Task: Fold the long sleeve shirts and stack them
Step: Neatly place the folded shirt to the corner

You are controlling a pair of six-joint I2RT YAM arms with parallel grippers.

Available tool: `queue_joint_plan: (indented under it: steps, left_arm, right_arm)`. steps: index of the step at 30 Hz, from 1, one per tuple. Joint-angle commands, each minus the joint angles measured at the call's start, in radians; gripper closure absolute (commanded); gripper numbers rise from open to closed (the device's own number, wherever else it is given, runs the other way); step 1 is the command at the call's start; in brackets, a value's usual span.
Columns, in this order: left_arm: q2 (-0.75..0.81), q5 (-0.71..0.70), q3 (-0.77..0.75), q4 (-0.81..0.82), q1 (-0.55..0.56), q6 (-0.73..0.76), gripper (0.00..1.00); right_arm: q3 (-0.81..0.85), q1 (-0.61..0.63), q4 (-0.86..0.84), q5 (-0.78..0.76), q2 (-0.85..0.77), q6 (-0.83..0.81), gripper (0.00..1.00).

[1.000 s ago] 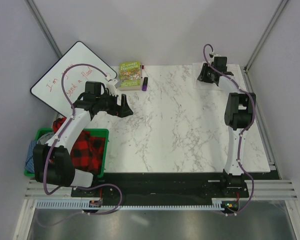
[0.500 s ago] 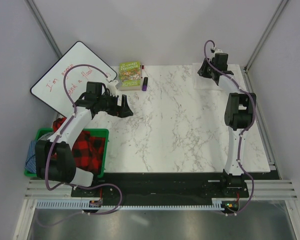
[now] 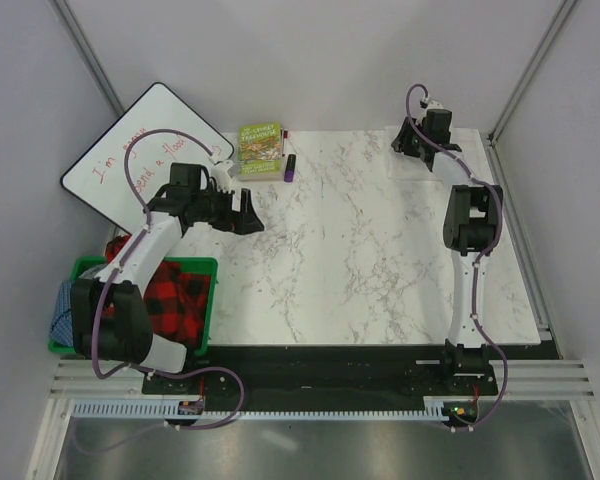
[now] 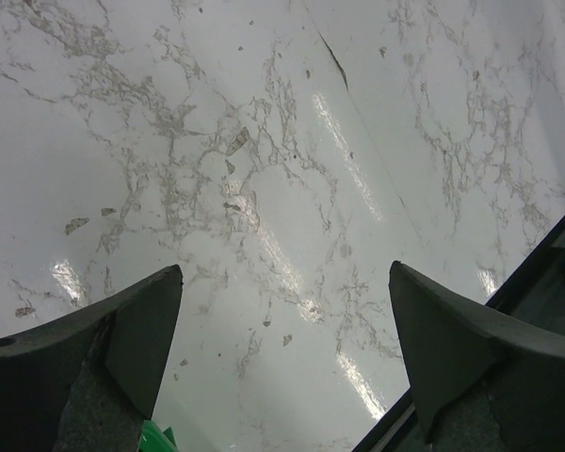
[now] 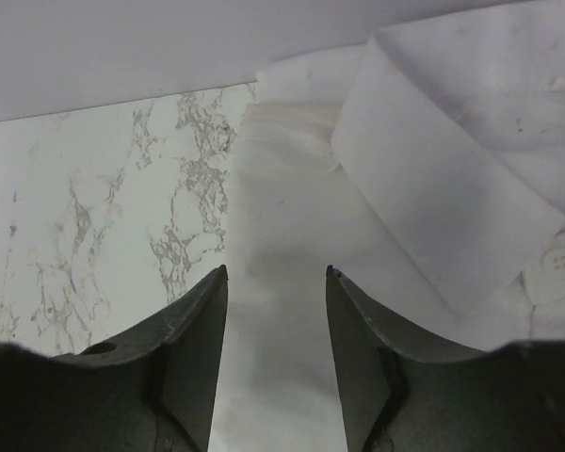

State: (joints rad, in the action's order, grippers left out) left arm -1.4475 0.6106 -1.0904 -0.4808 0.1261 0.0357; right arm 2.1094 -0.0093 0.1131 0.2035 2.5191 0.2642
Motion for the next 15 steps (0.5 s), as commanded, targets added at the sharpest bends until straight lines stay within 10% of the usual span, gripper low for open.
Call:
queue_joint_plan:
  steps: [1,5,15]
  left_arm:
    - [0.021,0.078,-0.069,-0.001,-0.011,-0.013,0.02]
    - [-0.013,0.066,-0.146,-0.034,-0.011,-0.054,0.01]
    - [0.013,-0.149,-0.105,-0.073,0.085,0.065,0.00]
  right_arm:
    - [0.044,0.003,-0.032,0.019,-0.207,-0.052,0.38]
    - [0.002,0.003,0.118,0.051,-0.403,-0.163,0.02]
    - [-0.461,0.002,0.508,0.108,-0.940,-0.381,0.02]
